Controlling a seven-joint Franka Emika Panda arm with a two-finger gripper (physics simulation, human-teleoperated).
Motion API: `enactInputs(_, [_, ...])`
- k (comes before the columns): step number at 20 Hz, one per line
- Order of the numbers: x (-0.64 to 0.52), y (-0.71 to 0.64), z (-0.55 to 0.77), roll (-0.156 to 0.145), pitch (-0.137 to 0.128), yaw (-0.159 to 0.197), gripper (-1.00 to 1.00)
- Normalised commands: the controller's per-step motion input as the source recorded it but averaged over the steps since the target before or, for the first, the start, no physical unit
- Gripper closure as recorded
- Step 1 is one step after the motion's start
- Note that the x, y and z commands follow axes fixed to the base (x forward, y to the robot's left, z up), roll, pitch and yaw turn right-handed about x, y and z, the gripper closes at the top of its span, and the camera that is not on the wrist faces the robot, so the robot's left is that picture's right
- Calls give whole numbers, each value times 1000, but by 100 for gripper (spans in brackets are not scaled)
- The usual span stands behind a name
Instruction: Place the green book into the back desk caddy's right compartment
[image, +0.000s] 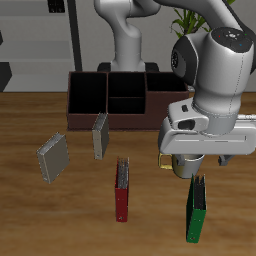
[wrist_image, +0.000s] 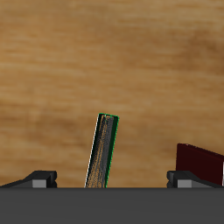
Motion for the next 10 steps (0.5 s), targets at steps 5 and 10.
enactInputs(5, [62, -31, -246, -11, 3, -17, -100])
enactInputs(10, [69, 62, -273, 11, 0, -16, -100])
